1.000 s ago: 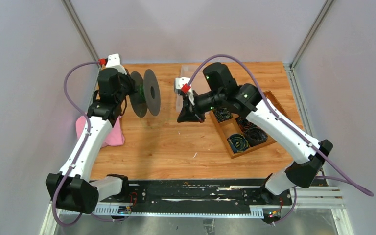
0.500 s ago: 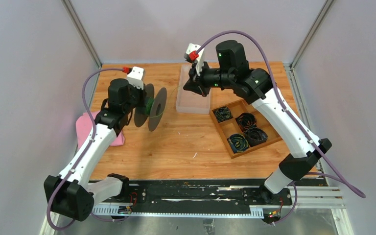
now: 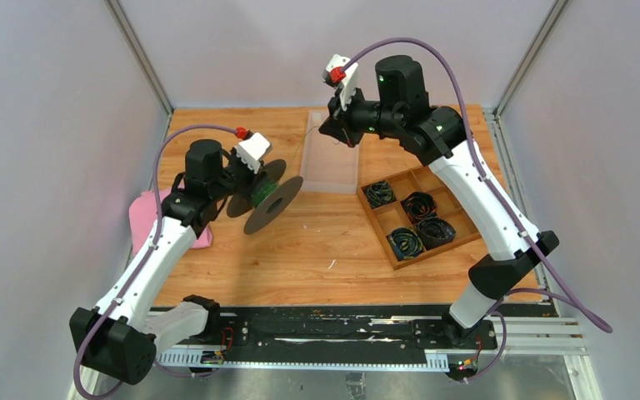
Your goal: Wrap the cables
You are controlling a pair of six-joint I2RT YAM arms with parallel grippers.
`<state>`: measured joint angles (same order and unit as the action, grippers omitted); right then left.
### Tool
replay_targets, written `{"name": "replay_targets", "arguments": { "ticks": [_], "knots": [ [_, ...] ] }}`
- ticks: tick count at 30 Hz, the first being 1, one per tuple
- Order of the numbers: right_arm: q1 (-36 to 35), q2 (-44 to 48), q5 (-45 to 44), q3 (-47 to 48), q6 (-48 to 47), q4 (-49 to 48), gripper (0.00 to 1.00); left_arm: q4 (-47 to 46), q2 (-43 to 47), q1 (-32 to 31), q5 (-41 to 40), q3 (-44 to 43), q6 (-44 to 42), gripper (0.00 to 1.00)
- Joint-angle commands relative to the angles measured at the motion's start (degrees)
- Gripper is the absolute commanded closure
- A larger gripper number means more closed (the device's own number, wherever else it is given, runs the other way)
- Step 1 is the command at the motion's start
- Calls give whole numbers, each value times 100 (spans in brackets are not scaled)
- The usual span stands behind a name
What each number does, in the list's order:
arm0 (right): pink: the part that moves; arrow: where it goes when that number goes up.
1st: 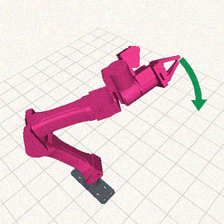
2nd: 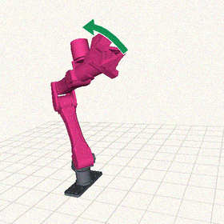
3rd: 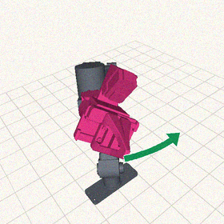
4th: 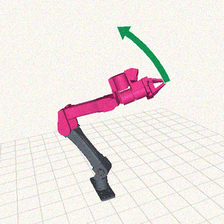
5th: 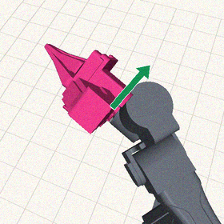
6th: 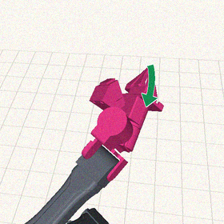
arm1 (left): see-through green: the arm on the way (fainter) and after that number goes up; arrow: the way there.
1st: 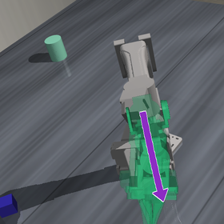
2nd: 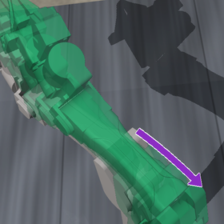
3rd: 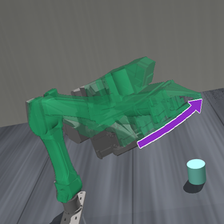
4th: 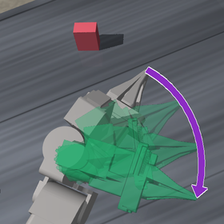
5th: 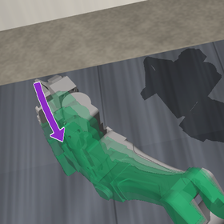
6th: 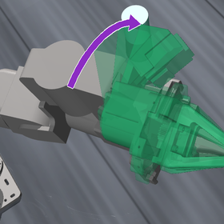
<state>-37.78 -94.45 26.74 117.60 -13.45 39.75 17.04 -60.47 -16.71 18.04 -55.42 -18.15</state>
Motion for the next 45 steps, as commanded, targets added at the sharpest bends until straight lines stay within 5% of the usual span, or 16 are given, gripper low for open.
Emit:
{"name": "replay_targets", "arguments": {
  "ticks": [1, 13, 18, 29, 37, 45],
  "knots": [
    [141, -44, -206, 177, 124, -159, 99, 123, 197, -69, 758, -202, -501, 100],
    [939, 39, -13, -775, 148, -610, 99, 366, 203, -69, 1716, -212, -618, 100],
    [1241, 275, 65, -1644, -21, -921, 100, 106, 172, -60, 1829, -268, -49, 100],
    [1256, 803, 450, -3942, 72, -2055, 99, -1295, -170, 364, 1973, -367, 2565, 100],
    [1228, 1034, 1063, -5273, 622, -3197, 99, -2203, -478, 1011, 1283, -128, 5084, 100],
    [764, 808, 1153, -5852, 1069, -3957, 99, -2186, -614, 1047, 488, -95, 6333, 100]
  ]
}}
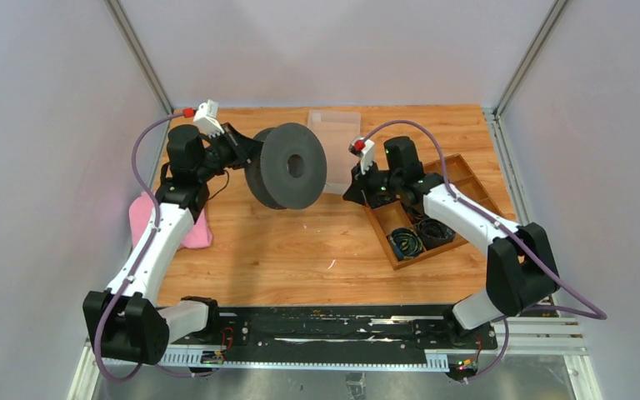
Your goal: Wrap the cables
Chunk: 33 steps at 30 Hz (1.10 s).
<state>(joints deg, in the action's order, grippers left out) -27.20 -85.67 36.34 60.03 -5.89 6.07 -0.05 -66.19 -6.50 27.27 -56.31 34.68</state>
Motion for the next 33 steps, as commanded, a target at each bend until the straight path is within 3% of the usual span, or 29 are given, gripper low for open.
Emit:
{"name": "replay_targets", "arguments": {
  "ticks": [1, 8, 18, 27, 33],
  "knots": [
    [-389, -115, 183, -92, 349, -604, 99, -402, -68, 24, -523, -36, 1098, 100],
    [-1149, -328, 128, 376, 429, -426, 99, 36, -72, 18, -1264, 5, 1275, 100],
    [-1925, -758, -33, 1640, 79, 771, 99, 804, -86, 9, -2227, -55, 1229, 100],
    [-2308, -1141, -612, 2376, -26, 1381, 99, 934, -81, -14, -2380, -16, 1410, 100],
    [-2403, -1282, -519, 2612, -10, 1606, 99, 937, -50, -18, -2507, 11, 1333, 100]
  ]
}}
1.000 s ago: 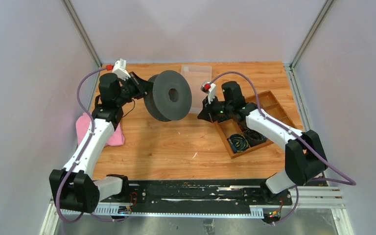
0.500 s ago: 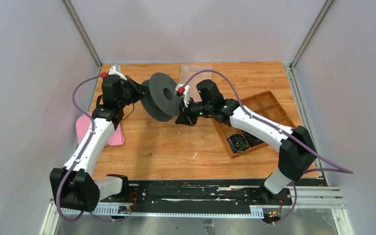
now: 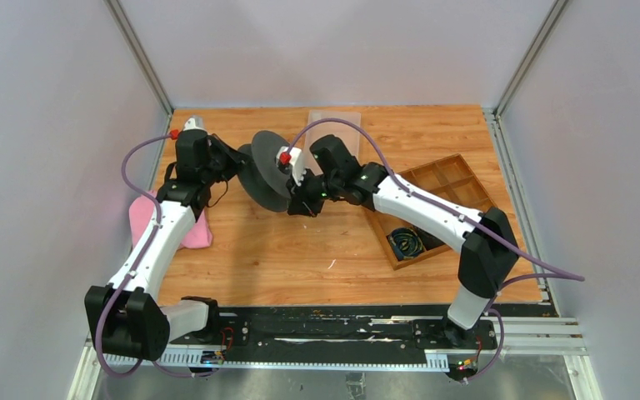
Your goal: Wrap the cables
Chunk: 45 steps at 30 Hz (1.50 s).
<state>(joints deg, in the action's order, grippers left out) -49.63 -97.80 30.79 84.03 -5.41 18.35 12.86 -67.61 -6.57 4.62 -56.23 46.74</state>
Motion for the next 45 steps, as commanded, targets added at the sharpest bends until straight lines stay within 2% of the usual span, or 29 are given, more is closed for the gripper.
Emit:
{"name": "replay_targets", "arguments": {
  "ticks": [1, 9, 16, 36, 45],
  "knots": [
    [-169, -58, 75, 192, -41, 380, 99, -355, 103, -11, -262, -1, 106, 100],
    [-205, -167, 199, 658, -140, 776, 99, -221, 122, -308, -795, -208, -762, 100],
    [-236, -446, 295, 1072, -49, 1108, 99, -386, 22, -377, -585, 86, -594, 100],
    [-372, -1075, 78, 2395, 392, 1778, 99, -172, -320, -1027, -1459, 68, -940, 100],
    [-366, -1170, 162, 2669, 523, 1894, 99, -215, -300, -1180, -1642, 7, -1229, 99]
  ]
}}
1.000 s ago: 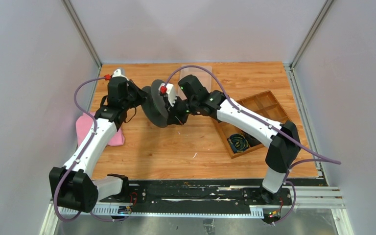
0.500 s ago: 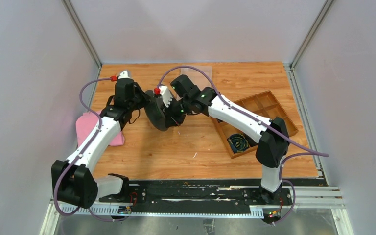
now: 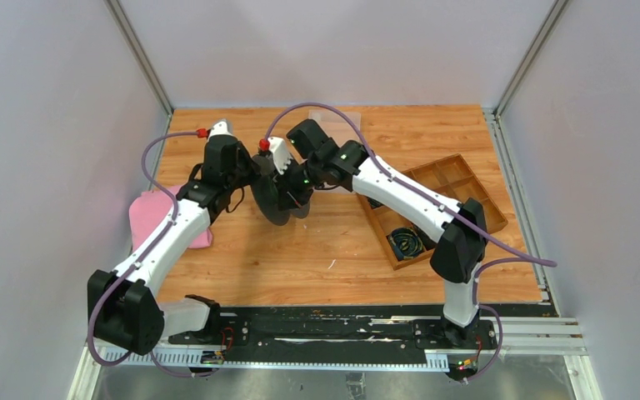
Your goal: Wrap the cables
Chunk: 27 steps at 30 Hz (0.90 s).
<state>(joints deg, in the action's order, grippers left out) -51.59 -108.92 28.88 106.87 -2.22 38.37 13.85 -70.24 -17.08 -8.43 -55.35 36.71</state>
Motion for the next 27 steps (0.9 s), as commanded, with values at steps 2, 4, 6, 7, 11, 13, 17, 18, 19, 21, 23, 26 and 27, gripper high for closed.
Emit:
{"name": "replay_targets", "arguments": {
  "ticks": [2, 4, 6, 7, 11, 13, 17, 18, 19, 21, 23, 26, 27],
  "knots": [
    [-167, -72, 349, 416, 204, -94, 99, -346, -5, -226, -453, -97, -422, 100],
    [-159, -76, 336, 456, 181, -69, 99, -440, 9, -287, -477, -99, -607, 100],
    [-142, -76, 309, 517, 162, -22, 99, -508, 25, -334, -506, -107, -802, 100],
    [-126, -72, 303, 546, 148, 1, 99, -547, 35, -358, -504, -99, -892, 100],
    [-68, -59, 300, 642, 139, 58, 99, -616, 62, -437, -459, -89, -1170, 100],
    [-28, -51, 343, 679, 158, 81, 99, -652, 76, -480, -441, -81, -1305, 100],
    [70, -33, 525, 711, 219, 74, 99, -760, 85, -529, -287, -34, -1580, 100],
    [90, -24, 549, 708, 234, 82, 99, -819, 89, -542, -238, -10, -1656, 100],
    [136, -24, 589, 709, 239, 82, 99, -865, 87, -547, -159, 9, -1737, 100],
    [206, -7, 680, 690, 255, 81, 99, -965, 104, -565, 2, 73, -1881, 100],
    [276, 9, 785, 678, 253, 83, 99, -1026, 120, -568, 147, 111, -2000, 100],
    [359, -3, 935, 702, 223, 122, 99, -1066, 116, -583, 274, 98, -2190, 100],
    [382, -24, 988, 746, 222, 171, 99, -1064, 116, -596, 282, 83, -2243, 100]
  ]
}}
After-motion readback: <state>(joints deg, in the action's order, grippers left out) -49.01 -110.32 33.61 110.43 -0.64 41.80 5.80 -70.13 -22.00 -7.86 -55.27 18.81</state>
